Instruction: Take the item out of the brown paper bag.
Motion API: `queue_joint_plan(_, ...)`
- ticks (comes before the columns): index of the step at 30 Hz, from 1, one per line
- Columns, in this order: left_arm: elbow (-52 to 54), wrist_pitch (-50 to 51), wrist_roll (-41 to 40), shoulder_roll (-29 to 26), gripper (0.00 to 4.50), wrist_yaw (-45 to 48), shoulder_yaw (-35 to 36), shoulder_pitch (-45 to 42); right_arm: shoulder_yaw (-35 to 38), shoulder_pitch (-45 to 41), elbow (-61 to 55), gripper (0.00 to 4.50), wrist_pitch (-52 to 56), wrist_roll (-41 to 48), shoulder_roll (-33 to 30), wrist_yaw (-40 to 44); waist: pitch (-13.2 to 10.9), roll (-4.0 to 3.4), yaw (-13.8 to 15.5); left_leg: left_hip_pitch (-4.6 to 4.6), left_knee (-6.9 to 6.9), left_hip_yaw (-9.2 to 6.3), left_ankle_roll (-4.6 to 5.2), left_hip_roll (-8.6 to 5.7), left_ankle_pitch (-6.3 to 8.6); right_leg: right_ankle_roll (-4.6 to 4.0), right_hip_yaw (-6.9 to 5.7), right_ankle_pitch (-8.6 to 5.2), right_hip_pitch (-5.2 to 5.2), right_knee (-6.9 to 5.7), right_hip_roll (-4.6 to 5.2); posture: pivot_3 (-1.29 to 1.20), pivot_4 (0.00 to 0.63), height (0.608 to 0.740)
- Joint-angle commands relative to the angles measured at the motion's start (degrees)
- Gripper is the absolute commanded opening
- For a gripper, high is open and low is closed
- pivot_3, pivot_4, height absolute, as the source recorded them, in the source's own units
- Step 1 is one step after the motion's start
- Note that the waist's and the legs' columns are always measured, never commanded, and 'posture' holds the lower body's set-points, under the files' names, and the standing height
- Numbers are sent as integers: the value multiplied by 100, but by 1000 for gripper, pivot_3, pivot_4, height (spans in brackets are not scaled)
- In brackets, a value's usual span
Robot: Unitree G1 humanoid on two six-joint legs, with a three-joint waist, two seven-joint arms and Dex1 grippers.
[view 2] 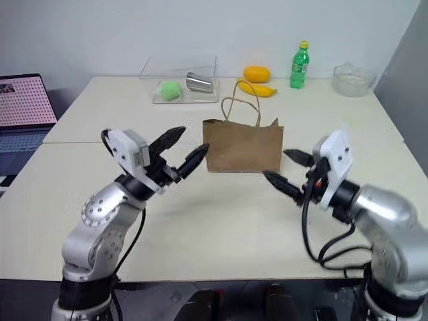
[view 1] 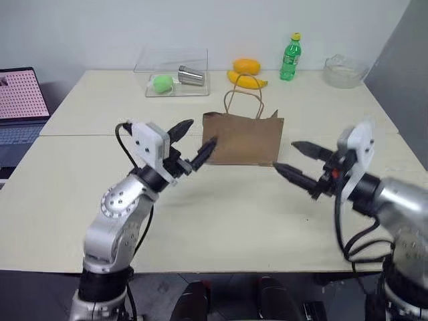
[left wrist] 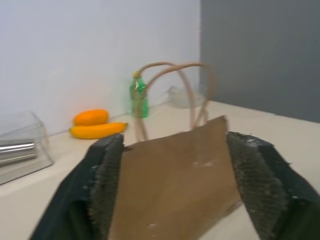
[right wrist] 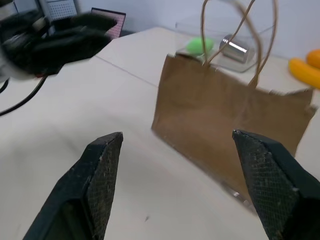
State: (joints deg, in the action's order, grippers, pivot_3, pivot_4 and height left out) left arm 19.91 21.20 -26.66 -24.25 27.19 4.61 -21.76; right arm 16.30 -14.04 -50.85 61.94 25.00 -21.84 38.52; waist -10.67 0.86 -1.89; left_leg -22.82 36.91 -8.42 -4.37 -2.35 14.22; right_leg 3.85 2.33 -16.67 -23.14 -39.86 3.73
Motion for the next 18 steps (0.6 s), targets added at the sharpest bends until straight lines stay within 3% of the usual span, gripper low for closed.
queue_joint_plan(1, -964, -45, -4, -409, 2283, 617, 152, -852, -366, 403, -527, 3688, -612, -205, 238, -660, 2, 3, -9, 1, 0, -1, 0, 2, 0, 1, -1, 1, 1, 0, -3, 0, 150, 740)
queue_joint_plan(5, -2718, -222, 240, -688, 999, 1389, -73, -2199, -795, 861, -696, 3688, -944, -326, 444, -1192, 2, 7, -5, 4, -1, -3, -2, 11, -1, -1, 0, 2, 2, 1, -16, 0, 150, 740)
queue_joint_plan(8, -4666, -677, 768, -634, 16, 1768, -346, -3409, -1113, 1129, -757, 3688, -1210, -490, 480, -1518, 3, 9, -4, 1, -1, -5, -2, 10, -1, 0, -4, 3, 1, 10, -18, 0, 150, 740)
queue_joint_plan(13, -7970, -1579, 1862, -306, 16, 1782, -825, -5108, -1485, 1279, -847, 3688, -1396, -660, 570, -2042, 2, 14, -12, -4, -6, -8, -1, 8, -1, 2, -7, 4, 0, 23, -17, 0, 150, 740)
queue_joint_plan(18, -9353, -1955, 2489, 99, 16, 1747, -985, -5728, -1624, 1430, -915, 3688, -1515, -677, 494, -2343, 0, 17, -80, -10, -13, -8, 5, 7, 3, 2, -5, 4, -4, 34, -17, 0, 150, 740)
